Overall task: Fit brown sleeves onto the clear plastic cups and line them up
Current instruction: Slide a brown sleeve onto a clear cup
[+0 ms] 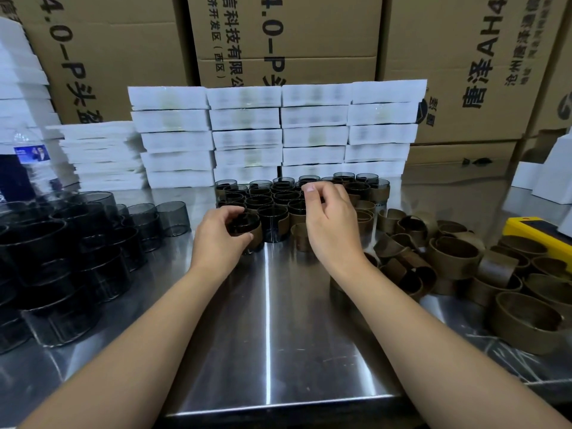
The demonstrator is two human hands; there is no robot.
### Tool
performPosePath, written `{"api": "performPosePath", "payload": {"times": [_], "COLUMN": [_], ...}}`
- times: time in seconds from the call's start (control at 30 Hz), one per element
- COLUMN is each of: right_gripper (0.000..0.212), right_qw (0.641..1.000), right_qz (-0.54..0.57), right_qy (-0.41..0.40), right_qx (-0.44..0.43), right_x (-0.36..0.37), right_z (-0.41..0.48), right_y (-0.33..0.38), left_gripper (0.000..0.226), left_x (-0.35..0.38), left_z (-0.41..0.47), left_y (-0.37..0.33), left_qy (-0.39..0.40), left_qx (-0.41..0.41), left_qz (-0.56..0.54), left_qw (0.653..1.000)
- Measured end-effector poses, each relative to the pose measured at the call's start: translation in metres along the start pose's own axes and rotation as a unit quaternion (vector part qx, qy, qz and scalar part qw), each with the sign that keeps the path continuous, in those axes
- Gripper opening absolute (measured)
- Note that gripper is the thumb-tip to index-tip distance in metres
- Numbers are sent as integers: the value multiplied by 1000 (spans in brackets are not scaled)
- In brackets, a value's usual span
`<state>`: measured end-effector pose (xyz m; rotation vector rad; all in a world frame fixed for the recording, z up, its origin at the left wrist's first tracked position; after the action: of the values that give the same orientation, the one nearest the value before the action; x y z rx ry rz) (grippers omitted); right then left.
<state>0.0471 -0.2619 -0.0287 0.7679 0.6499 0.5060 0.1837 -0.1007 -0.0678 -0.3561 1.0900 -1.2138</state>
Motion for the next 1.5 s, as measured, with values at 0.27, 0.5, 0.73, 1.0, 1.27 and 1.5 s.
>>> {"api": "performPosePath", "payload": {"times": [0.27,0.5,0.73,1.0,1.27,1.5], "right_gripper": [27,27,28,33,34,39], "right_qw": [1000,1000,999,998,996,993], "right_qz": [2,1,-15,-26,-62,-107], "right_qy": [6,15,34,49,55,30], "right_qx": [-1,-7,-13,-21,-45,-22], "right_x": [2,4,10,14,19,12], "right_z": [-1,-1,-3,-3,-1,-1], "right_y": [1,0,2,1,0,-1], "left_gripper": [46,60,57,44,38,27], "left_x": [-11,-28,-16,-8,-17,-20], "left_z": [7,12,23,30,45,42], "left_y": [17,48,64,62,73,72], "left_qy": [-5,-9,68,101,127,78], "left_qx": [-53,-130,-170,-143,-142,-115], "left_qz": [-27,144,219,311,356,302], "left_qw": [998,981,958,934,915,943]}}
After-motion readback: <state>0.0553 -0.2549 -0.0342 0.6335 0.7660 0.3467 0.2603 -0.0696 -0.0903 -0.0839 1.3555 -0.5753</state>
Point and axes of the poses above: each hand's wrist, its own z-axis towards the middle knuckle, its own x-axis out of the palm, y = z × x, the point moved 8 cm from there along z, towards the middle knuckle, and after that the axes turned 8 degrees about y, right-handed, at the moved point
